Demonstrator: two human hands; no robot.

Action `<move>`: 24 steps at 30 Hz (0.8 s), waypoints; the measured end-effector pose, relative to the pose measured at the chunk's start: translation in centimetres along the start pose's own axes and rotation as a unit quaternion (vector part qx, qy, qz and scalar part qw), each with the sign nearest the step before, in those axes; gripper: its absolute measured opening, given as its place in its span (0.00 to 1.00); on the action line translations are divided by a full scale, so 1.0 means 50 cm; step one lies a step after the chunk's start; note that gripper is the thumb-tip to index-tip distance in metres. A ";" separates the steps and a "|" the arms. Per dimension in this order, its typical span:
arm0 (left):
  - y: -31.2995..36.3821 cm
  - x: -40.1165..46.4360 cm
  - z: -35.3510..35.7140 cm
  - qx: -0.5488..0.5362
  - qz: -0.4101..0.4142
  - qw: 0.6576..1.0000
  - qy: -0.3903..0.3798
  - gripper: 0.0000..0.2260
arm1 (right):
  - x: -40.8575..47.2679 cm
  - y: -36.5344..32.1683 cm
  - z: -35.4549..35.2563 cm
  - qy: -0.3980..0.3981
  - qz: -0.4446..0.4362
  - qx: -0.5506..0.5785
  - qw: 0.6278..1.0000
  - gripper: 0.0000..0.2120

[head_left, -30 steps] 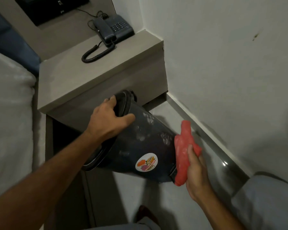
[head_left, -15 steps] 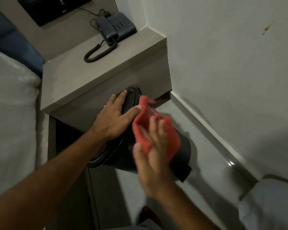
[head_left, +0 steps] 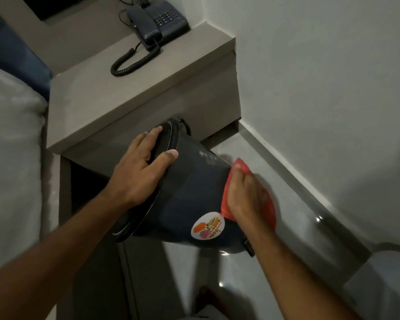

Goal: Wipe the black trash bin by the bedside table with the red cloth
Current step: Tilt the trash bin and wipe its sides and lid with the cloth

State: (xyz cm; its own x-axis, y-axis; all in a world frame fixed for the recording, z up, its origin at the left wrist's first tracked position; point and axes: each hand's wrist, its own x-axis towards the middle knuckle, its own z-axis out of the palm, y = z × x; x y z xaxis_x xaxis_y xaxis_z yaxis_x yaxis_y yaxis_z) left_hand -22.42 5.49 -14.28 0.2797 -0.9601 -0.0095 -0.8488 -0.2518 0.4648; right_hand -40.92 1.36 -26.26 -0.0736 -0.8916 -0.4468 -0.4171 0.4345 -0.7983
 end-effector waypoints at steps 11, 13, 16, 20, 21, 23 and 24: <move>-0.048 -0.062 -0.024 -0.028 0.033 0.999 -0.011 0.39 | -0.040 -0.074 0.071 -0.031 -0.320 -0.007 0.947 0.28; -0.039 -0.072 -0.021 -0.023 0.060 0.998 -0.023 0.40 | 0.006 0.002 0.038 -0.030 -0.223 0.011 0.974 0.28; -0.018 -0.076 -0.015 -0.010 0.114 0.993 -0.041 0.43 | 0.074 0.097 -0.021 -0.077 -0.031 0.020 0.996 0.32; 0.003 -0.083 -0.016 0.002 0.145 0.988 -0.061 0.45 | 0.077 0.050 -0.036 -0.162 -0.001 0.062 0.985 0.31; 0.004 -0.084 -0.017 0.010 0.153 0.986 -0.063 0.45 | 0.064 0.005 -0.031 -0.179 -0.035 0.068 0.981 0.33; 0.006 -0.087 -0.014 0.023 0.169 0.983 -0.067 0.45 | 0.044 -0.084 -0.025 -0.198 -0.095 0.095 0.971 0.31; 0.006 -0.088 -0.014 0.024 0.169 0.983 -0.068 0.45 | 0.041 -0.121 -0.018 -0.214 -0.114 0.114 0.964 0.29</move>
State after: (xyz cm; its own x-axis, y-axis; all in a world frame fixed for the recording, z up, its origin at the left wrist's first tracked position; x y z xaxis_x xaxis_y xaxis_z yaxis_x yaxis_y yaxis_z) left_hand -23.60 9.74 -13.49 -0.0817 -0.9965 0.0176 -0.9042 0.0816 0.4193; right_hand -39.37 -3.19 -21.97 0.3964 -0.8541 -0.3366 -0.1653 0.2943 -0.9413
